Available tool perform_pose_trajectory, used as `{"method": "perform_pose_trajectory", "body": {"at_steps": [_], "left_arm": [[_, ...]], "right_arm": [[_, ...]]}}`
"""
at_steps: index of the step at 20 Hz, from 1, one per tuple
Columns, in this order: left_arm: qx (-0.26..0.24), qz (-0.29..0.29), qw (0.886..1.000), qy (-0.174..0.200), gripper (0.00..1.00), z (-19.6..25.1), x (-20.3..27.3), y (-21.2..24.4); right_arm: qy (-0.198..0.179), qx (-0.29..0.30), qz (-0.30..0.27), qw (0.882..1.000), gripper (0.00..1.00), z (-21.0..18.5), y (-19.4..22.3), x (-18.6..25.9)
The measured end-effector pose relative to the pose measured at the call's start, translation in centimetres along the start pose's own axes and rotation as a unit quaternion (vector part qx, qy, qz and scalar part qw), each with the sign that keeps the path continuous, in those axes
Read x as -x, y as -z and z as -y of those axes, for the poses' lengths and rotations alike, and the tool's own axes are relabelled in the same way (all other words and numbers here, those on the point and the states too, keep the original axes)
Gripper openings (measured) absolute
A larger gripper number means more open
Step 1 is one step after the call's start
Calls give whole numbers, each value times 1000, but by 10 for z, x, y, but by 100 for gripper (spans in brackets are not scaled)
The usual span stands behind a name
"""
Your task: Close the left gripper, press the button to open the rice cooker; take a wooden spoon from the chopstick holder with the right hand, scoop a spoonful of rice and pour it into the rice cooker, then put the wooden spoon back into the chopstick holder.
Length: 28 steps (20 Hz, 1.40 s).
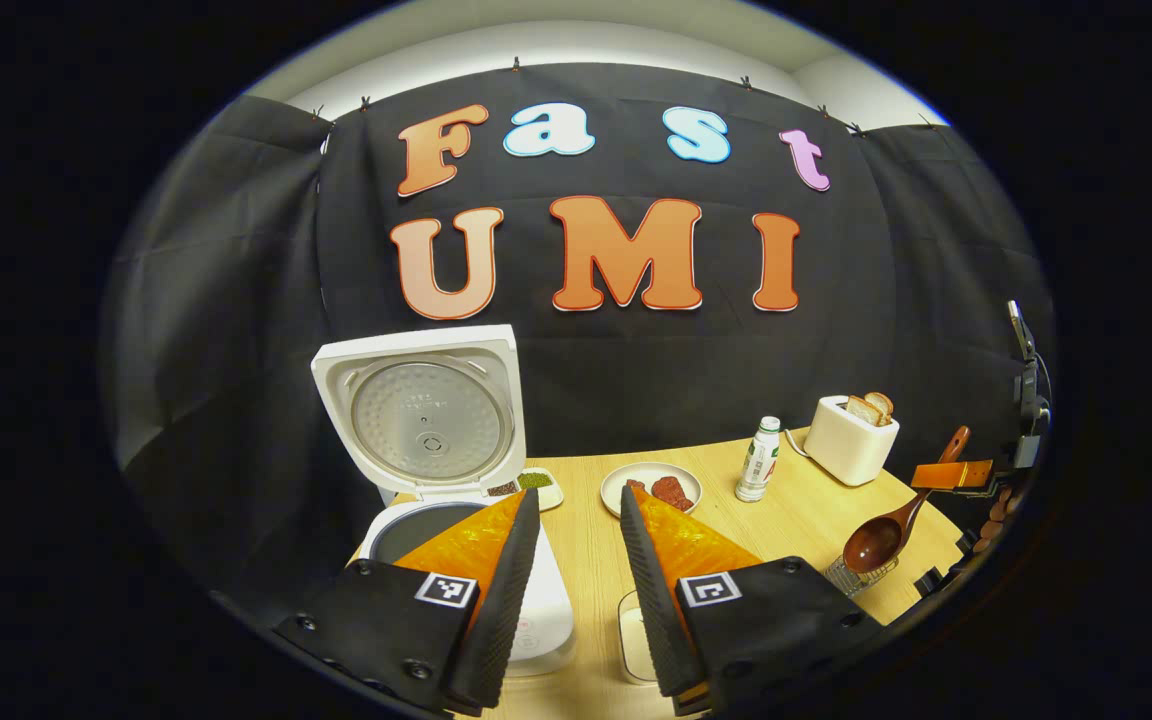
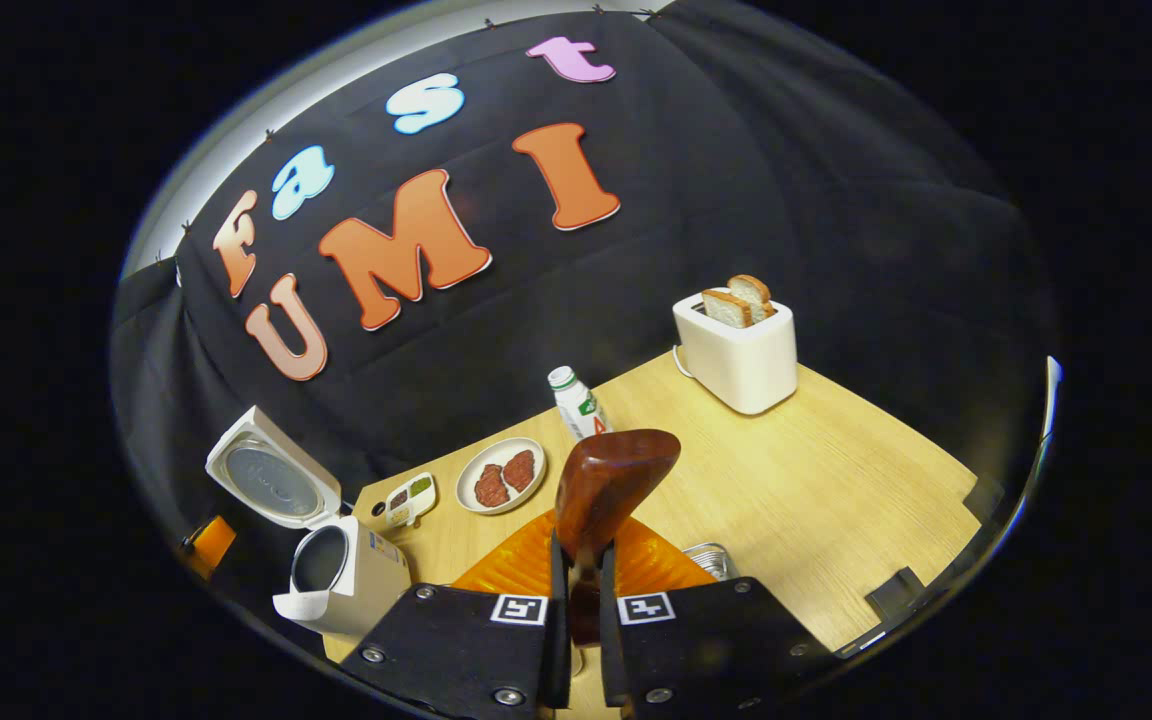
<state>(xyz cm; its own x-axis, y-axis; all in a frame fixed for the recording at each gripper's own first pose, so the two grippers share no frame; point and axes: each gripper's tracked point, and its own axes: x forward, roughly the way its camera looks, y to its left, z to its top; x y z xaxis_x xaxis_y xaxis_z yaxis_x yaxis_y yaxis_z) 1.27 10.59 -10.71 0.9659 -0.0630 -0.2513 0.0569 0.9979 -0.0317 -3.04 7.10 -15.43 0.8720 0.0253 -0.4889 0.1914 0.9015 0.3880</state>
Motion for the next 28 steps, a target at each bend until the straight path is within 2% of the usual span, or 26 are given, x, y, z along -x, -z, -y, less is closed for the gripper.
{"method": "perform_pose_trajectory", "body": {"at_steps": [1, 3, 5, 8, 12, 13, 14, 15, 17, 18, 20, 21, 23, 25, 26, 28], "left_arm": [[0, 0, 1000, -1, 61, -6, -1, 1], [-1, 1, 1000, -8, 82, -19, -1, 4], [-2, 0, 1000, -16, 93, -34, 1, 7], [1, 1, 1000, -30, 93, -61, 4, 9], [15, 0, 998, -54, 93, -100, 9, 12], [15, 1, 998, -61, 93, -109, 10, 12], [14, 0, 998, -67, 93, -117, 12, 14], [15, -3, 997, -72, 89, -124, 12, 17], [23, -9, 997, -79, 92, -138, 12, 23], [24, -12, 996, -81, 89, -142, 12, 28], [16, -12, 996, -85, 93, -150, 11, 29], [10, -12, 996, -87, 89, -154, 10, 29], [0, -10, 996, -86, 93, -158, 10, 29], [-6, -14, 997, -79, 89, -159, 7, 30], [-8, -17, 997, -76, 92, -161, 5, 34], [-10, -22, 997, -72, 89, -164, 2, 35]], "right_arm": [[-8, 7, -4, 1000, 11, -14, 3, 0], [-29, 24, -10, 999, 11, -44, 12, -2], [-43, 48, -15, 998, 11, -70, 24, -8], [-50, 102, -22, 993, 12, -99, 48, -19], [-29, 204, -16, 978, 12, -116, 79, -36], [-23, 226, -12, 974, 7, -119, 84, -39], [-16, 248, -3, 969, 11, -121, 87, -43], [-6, 273, 4, 962, 12, -122, 91, -47], [12, 322, 23, 946, 11, -121, 98, -52], [16, 342, 29, 939, 12, -123, 105, -55], [20, 375, 27, 926, 10, -122, 124, -59], [25, 385, 22, 922, 10, -119, 134, -61], [37, 392, 11, 919, 10, -109, 154, -61], [38, 405, 35, 913, 10, -111, 158, -59], [38, 412, 38, 910, 10, -112, 167, -55], [41, 411, 34, 910, 10, -114, 183, -49]]}}
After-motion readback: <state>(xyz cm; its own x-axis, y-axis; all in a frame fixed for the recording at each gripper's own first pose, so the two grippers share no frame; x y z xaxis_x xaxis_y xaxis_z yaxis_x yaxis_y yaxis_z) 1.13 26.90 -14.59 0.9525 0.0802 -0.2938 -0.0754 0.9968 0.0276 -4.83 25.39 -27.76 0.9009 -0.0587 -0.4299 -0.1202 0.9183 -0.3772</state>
